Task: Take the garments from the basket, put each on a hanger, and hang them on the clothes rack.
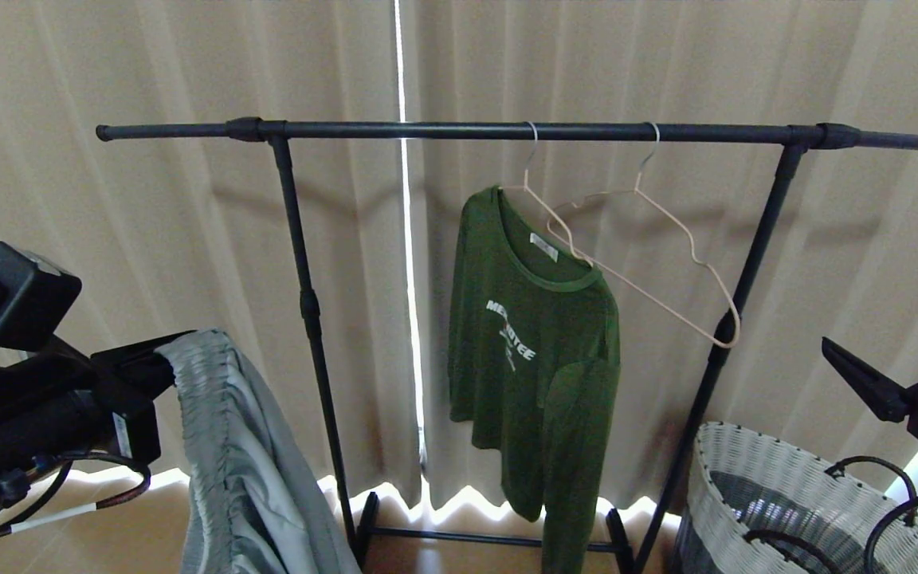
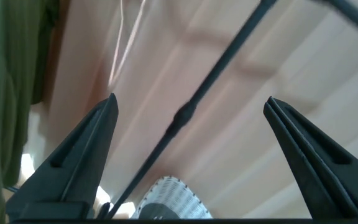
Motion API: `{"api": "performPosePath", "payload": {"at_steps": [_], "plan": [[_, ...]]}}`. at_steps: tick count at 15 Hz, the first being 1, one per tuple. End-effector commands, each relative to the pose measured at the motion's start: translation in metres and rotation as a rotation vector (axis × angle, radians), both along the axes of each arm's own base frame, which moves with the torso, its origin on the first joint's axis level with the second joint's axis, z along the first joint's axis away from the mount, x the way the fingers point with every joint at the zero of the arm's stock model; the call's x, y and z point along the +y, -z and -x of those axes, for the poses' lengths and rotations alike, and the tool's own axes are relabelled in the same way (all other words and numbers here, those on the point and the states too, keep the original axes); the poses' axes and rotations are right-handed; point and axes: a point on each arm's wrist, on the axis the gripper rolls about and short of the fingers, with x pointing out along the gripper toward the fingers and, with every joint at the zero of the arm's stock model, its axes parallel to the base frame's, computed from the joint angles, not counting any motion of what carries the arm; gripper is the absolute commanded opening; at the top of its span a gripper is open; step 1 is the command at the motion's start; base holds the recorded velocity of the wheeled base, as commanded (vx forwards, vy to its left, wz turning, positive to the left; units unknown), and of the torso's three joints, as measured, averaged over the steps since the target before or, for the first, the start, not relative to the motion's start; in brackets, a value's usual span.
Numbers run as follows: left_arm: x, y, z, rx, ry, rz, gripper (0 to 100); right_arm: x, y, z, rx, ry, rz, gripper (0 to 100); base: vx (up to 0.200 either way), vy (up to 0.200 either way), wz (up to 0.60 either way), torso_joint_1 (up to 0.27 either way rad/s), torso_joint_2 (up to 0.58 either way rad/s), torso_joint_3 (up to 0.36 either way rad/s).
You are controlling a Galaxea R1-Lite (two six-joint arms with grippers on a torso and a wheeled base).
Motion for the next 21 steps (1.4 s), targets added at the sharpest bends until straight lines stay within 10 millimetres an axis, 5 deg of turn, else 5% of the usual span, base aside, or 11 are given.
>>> {"api": "performPosePath", "payload": {"at_steps": [1,6,11,21], "plan": [[0.001,0.002,0.002,0.005,0.0,-0.001,0,0.0,0.0,-0.002,0.006,-0.003,0.0,100,0.0,0.0,0.0,0.139,-0.33,-0.188],[0.0,-0.001,0.001,-0.004,0.0,0.005,0,0.001,-0.02,-0.01,-0.039,-0.087,-0.028,100,0.0,0.0,0.0,0.029,-0.07,-0.042],[0.0,-0.002,0.001,-0.006,0.0,0.008,0,0.002,-0.041,-0.007,0.265,-0.062,-0.116,100,0.0,0.0,0.0,0.0,0.0,0.0],[0.002,0.004,0.007,0.005,-0.003,0.013,0,0.008,-0.044,-0.009,0.337,-0.086,-0.124,100,0.18,0.0,0.0,0.002,0.0,-0.001]]}}
